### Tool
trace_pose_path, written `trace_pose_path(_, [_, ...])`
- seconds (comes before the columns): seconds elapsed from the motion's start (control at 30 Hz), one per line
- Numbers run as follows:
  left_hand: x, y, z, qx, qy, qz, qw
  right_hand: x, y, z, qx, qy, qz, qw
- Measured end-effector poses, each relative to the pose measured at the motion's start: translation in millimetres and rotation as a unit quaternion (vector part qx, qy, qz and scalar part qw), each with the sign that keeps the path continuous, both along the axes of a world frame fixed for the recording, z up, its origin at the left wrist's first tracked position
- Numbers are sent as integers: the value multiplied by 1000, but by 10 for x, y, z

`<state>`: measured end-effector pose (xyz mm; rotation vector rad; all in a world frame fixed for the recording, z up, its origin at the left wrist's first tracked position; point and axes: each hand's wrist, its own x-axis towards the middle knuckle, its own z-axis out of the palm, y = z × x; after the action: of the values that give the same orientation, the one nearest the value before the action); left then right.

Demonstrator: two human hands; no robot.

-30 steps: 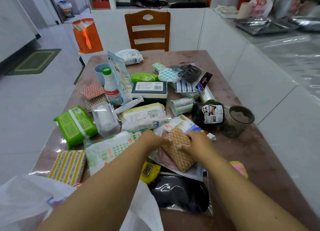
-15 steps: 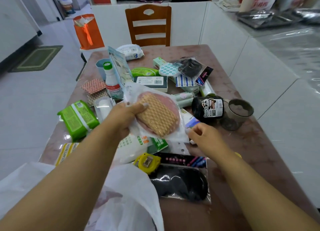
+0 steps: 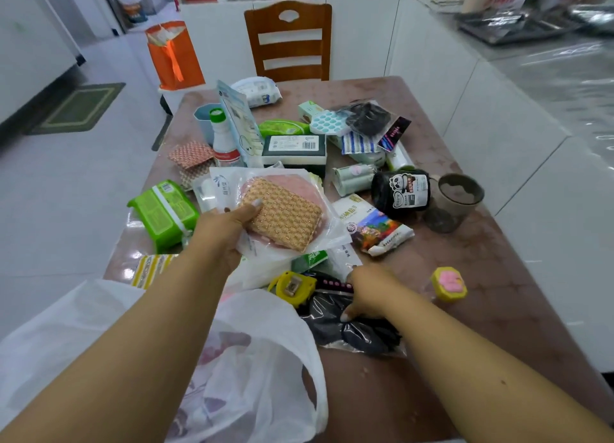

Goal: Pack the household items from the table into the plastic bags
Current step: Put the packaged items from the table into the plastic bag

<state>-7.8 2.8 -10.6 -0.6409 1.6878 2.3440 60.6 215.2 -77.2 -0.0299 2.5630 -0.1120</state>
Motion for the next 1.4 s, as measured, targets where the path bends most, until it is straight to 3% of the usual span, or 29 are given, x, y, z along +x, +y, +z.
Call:
trace_pose_path(0.2, [-36,-165,-57,-10,-3,91,996,-67,333,736,-42,54,-172,983])
trace_pose_path(0.27, [-35,-182,-89,4,-16,106,994,-65,438,994,-142,121,-249,950])
trace_pose_path(0.3, [-21,-169,-93,17,-25,111,993,-62,444,1055,-252,150,-299,908])
trace_pose_path(0.37, [7,-108,-103,35,-49,103,993,-109,336,1066,-510,158,-412,738])
trace_pose_path(0.4, [39,-56,-83,55,-60,94,992,-151,230,1005,-598,124,-453,649])
trace_pose_path(0.43, [64,1,-71,78,-70,86,991,-188,92,923,-647,75,-477,590])
trace_pose_path(0.47, [98,64,-38,96,-76,79,989,-227,-49,815,-666,30,-495,558])
trace_pose_path(0.57, [218,269,51,142,-86,44,985,-300,-364,574,-668,-41,-541,510])
trace_pose_path(0.7, [428,346,163,121,-86,-56,987,-349,-456,556,-671,-56,-554,489])
trace_pose_path(0.8, [516,100,247,85,-61,-98,990,-370,-518,752,-687,-21,-525,502])
trace_pose_path(0.97, [687,-640,452,-149,16,-108,983,-218,-682,1279,-711,110,-425,550])
trace_pose_path(1.03, [798,-1000,513,-326,90,-144,930,-69,-769,1519,-724,125,-384,559])
trace_pose_path(1.1, [918,-1309,537,-521,144,-186,820,128,-894,1750,-737,122,-365,555])
trace_pose_path(1.17, [1004,-1542,522,-635,180,-219,719,360,-1091,1874,-757,126,-360,531])
trace_pose_path(1.23, [1028,-1683,434,-693,188,-256,647,595,-1364,1808,-769,138,-347,518])
trace_pose_path(1.3, [1022,-1743,318,-728,184,-250,612,819,-1662,1558,-743,133,-361,548])
trace_pose_path(1.4, [951,-1845,135,-738,130,-192,633,977,-1870,1089,-663,172,-360,633])
